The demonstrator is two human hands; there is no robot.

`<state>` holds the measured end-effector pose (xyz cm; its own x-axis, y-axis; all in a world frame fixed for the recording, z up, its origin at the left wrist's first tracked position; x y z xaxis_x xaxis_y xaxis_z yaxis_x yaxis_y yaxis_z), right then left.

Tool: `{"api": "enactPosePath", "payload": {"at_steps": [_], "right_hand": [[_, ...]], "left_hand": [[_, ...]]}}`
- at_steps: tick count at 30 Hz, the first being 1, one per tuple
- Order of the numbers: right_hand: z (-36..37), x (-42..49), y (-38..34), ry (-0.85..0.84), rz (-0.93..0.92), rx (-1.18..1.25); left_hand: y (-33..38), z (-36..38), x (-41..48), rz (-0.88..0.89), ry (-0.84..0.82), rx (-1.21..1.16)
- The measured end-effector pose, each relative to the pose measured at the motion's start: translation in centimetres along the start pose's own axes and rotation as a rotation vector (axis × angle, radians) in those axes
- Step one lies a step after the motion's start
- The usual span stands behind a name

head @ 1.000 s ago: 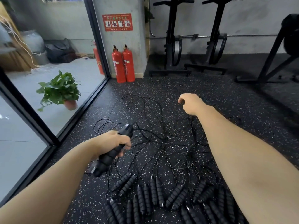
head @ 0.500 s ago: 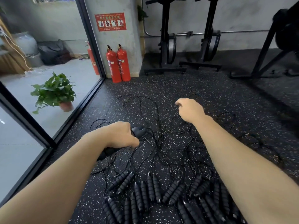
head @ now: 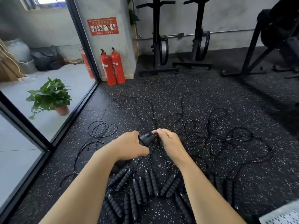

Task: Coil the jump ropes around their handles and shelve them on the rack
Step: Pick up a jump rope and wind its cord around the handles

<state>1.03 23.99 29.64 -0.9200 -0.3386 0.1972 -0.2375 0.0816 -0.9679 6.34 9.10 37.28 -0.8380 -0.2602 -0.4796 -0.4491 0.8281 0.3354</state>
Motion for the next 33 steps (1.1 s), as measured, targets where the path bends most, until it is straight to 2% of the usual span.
{"api": "enactPosePath", "payload": {"at_steps": [5, 8, 12, 16, 23, 28, 30, 33], "right_hand": [[0.4, -0.7, 1.8, 0.060, 0.030, 0.063], [0.4, -0.2, 1.4, 0.135, -0.014, -0.094], [0.2, 0.6, 0.1, 0.159, -0.176, -0.295], [0.1, 1.0, 0.3, 0.145, -0.197, -0.387], [-0.4, 1.7, 0.1, 0.178, -0.137, -0.200], [1.1, 1.5, 1.2, 0.114, -0.015, 0.002], [1.4, 1.5, 1.9, 0.163, 0.021, -0.132], [1.6, 1.3, 1.3, 0.116, 0.018, -0.631]], "left_hand": [[-1.6, 2.2, -0.1, -0.012, -0.086, -0.359], [-2.5, 3.5, 0.1, -0.010, -0.093, -0.499], [-3.5, 4.9, 0.3, 0.020, -0.102, -0.500], [-4.0, 5.1, 0.9, 0.059, -0.078, -0.439], [-3.9, 4.0, 0.6, 0.126, 0.014, -0.574], [-3.7, 3.7, 0.5, 0.122, 0.244, -0.691], [-3.8, 3.6, 0.5, 0.108, 0.313, -0.694], [-4.0, 3.7, 0.6, 0.086, 0.355, -0.631]]}}
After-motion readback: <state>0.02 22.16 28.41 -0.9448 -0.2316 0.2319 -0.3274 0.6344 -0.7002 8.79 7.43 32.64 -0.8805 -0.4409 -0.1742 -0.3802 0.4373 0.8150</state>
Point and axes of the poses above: each hand's wrist, its own x-axis towards the middle knuckle, its own z-axis out of the palm, y = z × x, the point moved 1 cm from there along x, towards the middle knuckle, and after that the axes turned 13 degrees about -z, right-handed, at the moved point
